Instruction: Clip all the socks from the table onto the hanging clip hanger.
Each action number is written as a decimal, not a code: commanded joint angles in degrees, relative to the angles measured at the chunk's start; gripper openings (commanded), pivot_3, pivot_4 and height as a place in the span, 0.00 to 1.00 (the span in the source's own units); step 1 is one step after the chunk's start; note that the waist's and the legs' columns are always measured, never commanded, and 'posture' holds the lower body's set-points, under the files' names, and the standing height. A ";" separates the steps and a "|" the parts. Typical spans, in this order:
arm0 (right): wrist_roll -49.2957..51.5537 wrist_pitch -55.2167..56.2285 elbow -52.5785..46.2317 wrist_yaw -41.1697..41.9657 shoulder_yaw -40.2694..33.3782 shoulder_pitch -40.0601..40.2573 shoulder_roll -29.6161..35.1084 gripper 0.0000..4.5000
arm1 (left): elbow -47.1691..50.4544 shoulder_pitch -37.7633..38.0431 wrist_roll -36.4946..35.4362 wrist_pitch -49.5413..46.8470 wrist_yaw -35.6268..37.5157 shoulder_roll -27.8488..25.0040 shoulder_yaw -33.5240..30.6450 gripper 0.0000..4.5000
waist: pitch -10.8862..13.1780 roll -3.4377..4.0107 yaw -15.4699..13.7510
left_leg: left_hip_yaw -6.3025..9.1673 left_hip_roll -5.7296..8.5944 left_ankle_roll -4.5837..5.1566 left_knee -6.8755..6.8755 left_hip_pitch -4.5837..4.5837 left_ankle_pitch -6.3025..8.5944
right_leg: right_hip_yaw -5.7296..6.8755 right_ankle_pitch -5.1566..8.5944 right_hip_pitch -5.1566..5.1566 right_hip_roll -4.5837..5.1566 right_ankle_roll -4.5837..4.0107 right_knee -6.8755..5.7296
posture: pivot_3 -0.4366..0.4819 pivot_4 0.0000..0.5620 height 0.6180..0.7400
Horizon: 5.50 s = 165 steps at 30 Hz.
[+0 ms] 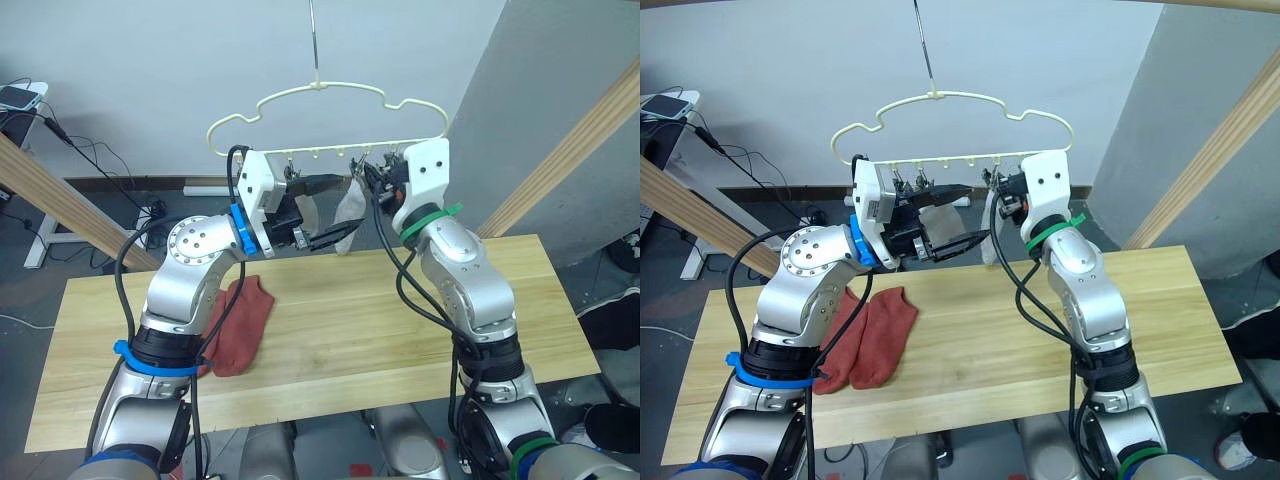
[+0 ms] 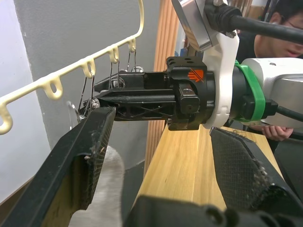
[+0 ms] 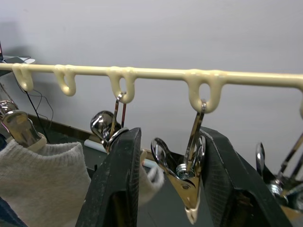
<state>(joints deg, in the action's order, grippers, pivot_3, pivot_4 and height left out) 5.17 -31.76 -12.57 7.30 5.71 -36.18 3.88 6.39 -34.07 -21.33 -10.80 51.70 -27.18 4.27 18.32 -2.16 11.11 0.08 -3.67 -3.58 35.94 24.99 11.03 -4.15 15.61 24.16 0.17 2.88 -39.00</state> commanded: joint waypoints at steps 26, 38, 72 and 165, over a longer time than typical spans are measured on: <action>-0.06 1.69 -0.44 -0.52 -1.84 -1.64 -0.68 0.00 | 8.30 15.53 8.44 -4.84 -18.28 1.59 -3.80 0.88 | 0.00 0.00 0.09 | 0.01 -0.02 0.00 0.00 0.00 0.00 | 0.00 -0.01 0.00 0.00 -0.01 -0.02 | 0.18 0.53 0.93; 0.37 0.19 -1.40 0.79 -1.69 -1.39 0.05 0.00 | 1.70 32.41 13.65 -11.10 -36.38 10.05 -9.47 0.99 | 0.00 0.00 -0.20 | 0.01 0.01 0.01 0.04 -0.01 0.00 | 0.00 -0.01 -0.01 0.05 -0.01 -0.03 | 0.19 0.55 0.93; 0.48 -1.81 -3.19 0.72 -2.47 -1.24 0.23 0.00 | -6.05 20.61 12.05 -5.44 -10.37 6.39 4.48 0.00 | -0.02 0.01 -0.27 | -0.02 0.04 0.00 0.03 -0.01 0.00 | 0.00 -0.01 -0.03 0.09 -0.01 0.01 | 0.15 0.55 0.93; 19.43 -20.55 -32.60 9.63 -7.40 10.41 13.34 0.86 | -6.28 6.66 13.30 2.26 -14.91 16.12 9.10 1.00 | -0.02 0.01 0.38 | 0.00 0.05 0.01 -0.03 0.04 0.01 | -0.01 0.18 0.00 0.01 0.32 0.07 | 0.13 0.53 0.93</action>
<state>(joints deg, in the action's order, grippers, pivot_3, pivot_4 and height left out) 23.33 -53.12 -41.42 16.43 0.45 -26.00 16.62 -1.64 -27.22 -6.83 -9.83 34.17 -10.44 13.11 18.30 -2.15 11.49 0.08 -3.64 -3.57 35.90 25.03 11.04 -4.16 15.79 24.16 0.17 3.20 -38.93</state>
